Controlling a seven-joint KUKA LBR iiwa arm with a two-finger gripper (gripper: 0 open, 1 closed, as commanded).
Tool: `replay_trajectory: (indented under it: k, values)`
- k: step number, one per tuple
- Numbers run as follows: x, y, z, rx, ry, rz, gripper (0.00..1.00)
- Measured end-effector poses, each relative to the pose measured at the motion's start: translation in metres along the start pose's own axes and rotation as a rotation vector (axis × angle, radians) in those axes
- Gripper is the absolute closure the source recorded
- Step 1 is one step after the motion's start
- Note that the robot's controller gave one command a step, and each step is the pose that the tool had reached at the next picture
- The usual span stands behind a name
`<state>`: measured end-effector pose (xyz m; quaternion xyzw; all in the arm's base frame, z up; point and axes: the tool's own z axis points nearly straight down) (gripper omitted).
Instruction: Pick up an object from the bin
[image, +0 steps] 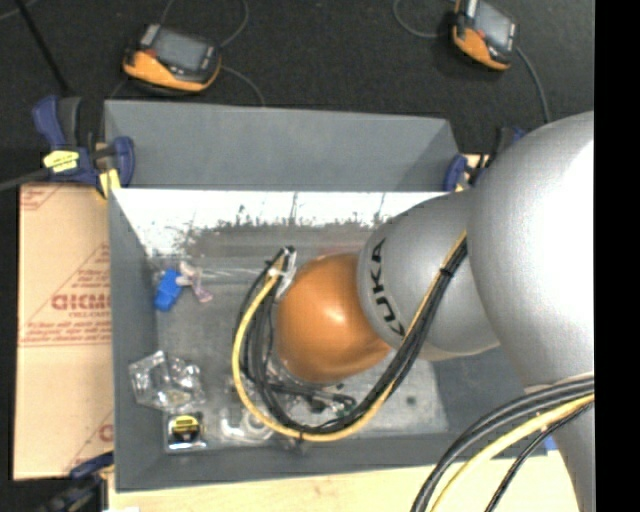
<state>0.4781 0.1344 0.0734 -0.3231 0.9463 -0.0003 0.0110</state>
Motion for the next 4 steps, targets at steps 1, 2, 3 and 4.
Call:
replay_trajectory:
  k: [1,2,3,4]
  values:
    - [-0.007,0.011,0.001,0.002,0.004,-0.077,0.00]
    - [-0.008,0.011,-0.001,0.001,0.002,-0.074,1.00]
    - [-0.012,0.009,-0.074,-0.004,0.012,-0.068,1.00]
    - [-0.013,0.007,-0.110,-0.005,0.015,-0.063,1.00]
